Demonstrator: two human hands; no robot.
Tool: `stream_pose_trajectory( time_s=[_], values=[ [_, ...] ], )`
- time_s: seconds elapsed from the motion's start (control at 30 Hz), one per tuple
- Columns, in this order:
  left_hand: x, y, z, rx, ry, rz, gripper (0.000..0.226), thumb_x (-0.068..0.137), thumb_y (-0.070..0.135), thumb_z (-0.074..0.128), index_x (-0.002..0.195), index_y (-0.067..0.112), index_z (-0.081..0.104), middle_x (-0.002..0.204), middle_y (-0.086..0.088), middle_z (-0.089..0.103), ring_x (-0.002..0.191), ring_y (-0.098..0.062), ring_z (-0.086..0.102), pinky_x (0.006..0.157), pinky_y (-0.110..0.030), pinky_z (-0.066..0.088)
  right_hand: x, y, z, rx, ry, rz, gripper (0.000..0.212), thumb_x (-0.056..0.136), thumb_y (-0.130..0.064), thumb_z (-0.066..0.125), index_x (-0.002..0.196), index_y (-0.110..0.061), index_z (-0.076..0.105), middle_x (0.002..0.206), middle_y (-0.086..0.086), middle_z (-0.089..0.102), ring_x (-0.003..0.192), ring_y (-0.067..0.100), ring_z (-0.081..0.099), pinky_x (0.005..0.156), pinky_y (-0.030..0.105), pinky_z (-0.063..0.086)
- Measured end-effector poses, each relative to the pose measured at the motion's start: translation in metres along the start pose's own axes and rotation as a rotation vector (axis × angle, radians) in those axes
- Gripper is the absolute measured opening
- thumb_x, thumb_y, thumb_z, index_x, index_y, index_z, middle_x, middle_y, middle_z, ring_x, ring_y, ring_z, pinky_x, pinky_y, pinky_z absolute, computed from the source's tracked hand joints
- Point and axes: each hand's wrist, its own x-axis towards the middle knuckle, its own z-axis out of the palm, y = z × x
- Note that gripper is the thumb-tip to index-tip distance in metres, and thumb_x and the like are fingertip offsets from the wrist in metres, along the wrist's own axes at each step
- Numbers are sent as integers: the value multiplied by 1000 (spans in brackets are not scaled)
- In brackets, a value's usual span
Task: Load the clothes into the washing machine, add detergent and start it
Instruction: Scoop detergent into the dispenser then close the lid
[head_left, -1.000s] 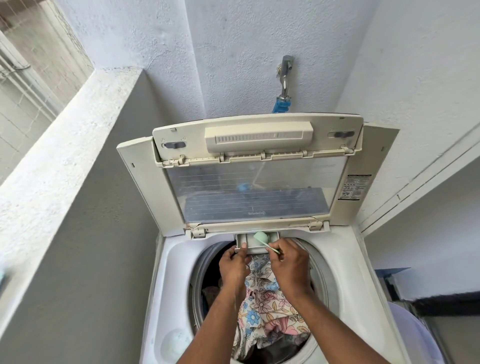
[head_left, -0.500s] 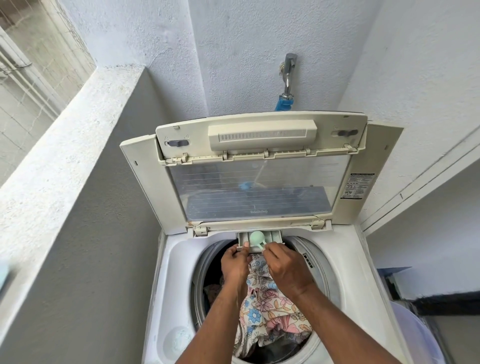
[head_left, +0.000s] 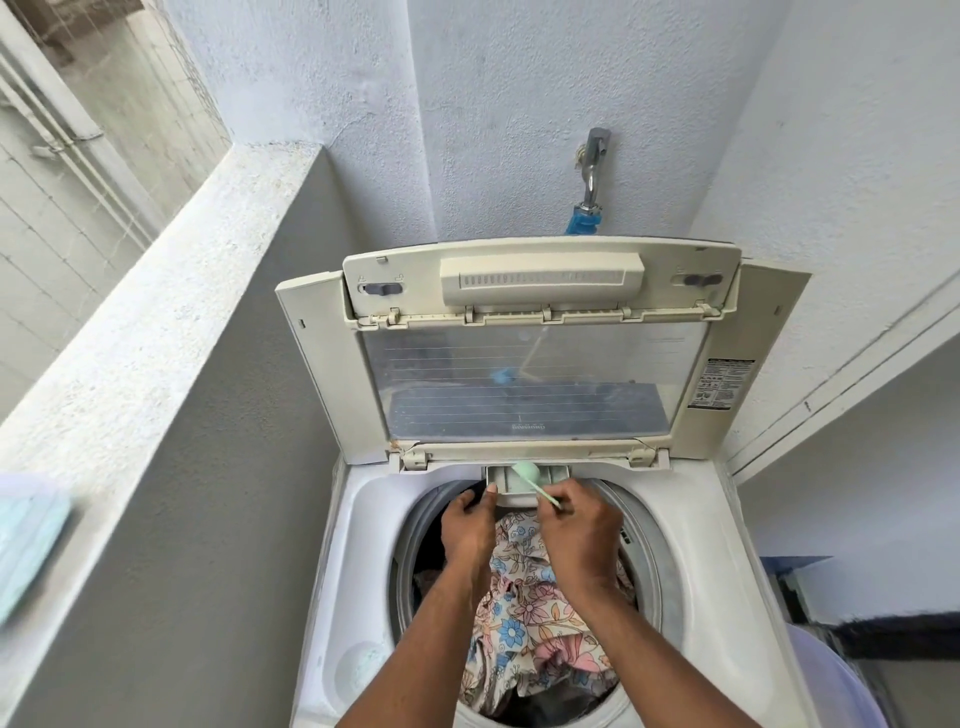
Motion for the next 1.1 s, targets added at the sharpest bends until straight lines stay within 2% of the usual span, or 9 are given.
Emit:
stream_pose_trajectory(
  time_s=[0.07, 0.13, 0.27, 0.37, 0.43, 0.57, 0.7, 0.87, 1.1],
  values=[
    [2, -4, -7, 21, 37, 13, 52, 92, 46, 74, 135, 18, 66, 124, -5, 75, 113, -28, 71, 106, -54, 55, 2, -10, -3, 284, 101, 392, 18, 81, 4, 83, 91, -10, 75, 81, 3, 76, 64, 13, 74, 55, 14, 57],
    [-12, 4, -14, 8, 33, 9, 48, 93, 42, 74, 134, 18, 67, 120, -5, 76, 112, -31, 71, 106, -56, 54, 2, -20, -10, 565, 119, 668, 20, 81, 8, 81, 96, -4, 73, 85, 14, 78, 69, 23, 79, 65, 31, 65],
    [-48, 27, -33, -61, 30, 45, 29, 99, 27, 71, 124, 15, 69, 113, -6, 74, 111, -31, 71, 105, -58, 52, -3, -44, -32, 775, 63, 826, 27, 80, 12, 79, 103, 3, 69, 90, 23, 77, 77, 31, 80, 70, 36, 67],
    [-68, 41, -49, -148, 46, 68, 19, 101, 19, 68, 119, 11, 67, 110, -5, 72, 90, -13, 68, 78, -37, 61, -8, -71, -47, 866, -4, 820, 28, 79, 14, 79, 104, 7, 68, 87, 25, 77, 75, 32, 80, 66, 34, 67],
    [-80, 53, -58, -216, 72, 95, 17, 101, 16, 68, 117, 15, 66, 111, -3, 71, 90, -11, 67, 69, -28, 55, -10, -91, -54, 925, -50, 783, 26, 80, 13, 78, 104, 9, 68, 82, 22, 78, 75, 32, 79, 66, 34, 67],
    [-104, 85, -85, -360, 152, 201, 14, 95, 20, 76, 106, 26, 70, 117, -4, 76, 105, -20, 72, 101, -47, 58, -14, -149, -64, 1049, -143, 698, 15, 84, 15, 73, 96, 9, 68, 75, 19, 76, 67, 26, 77, 71, 36, 67],
    [-132, 121, -114, -453, 219, 357, 16, 97, 15, 72, 109, 24, 67, 115, -6, 74, 97, -21, 71, 82, -37, 55, -22, -206, -67, 1127, -252, 614, 10, 87, 12, 72, 94, 6, 68, 78, 18, 76, 64, 24, 77, 68, 34, 67],
    [-179, 161, -158, -484, 292, 599, 28, 94, 18, 76, 121, 22, 68, 112, 0, 73, 104, -16, 71, 98, -44, 56, -41, -267, -57, 1181, -382, 513, 5, 90, 7, 71, 91, 3, 68, 76, 16, 78, 67, 25, 77, 64, 31, 66],
    [-236, 183, -233, -284, 622, 906, 47, 87, 23, 83, 129, 27, 63, 120, 10, 70, 110, -3, 66, 91, -24, 53, -71, -329, -27, 1198, -568, 437, 6, 88, 5, 74, 90, 1, 70, 71, 10, 76, 63, 23, 75, 65, 31, 65]
  ],
)
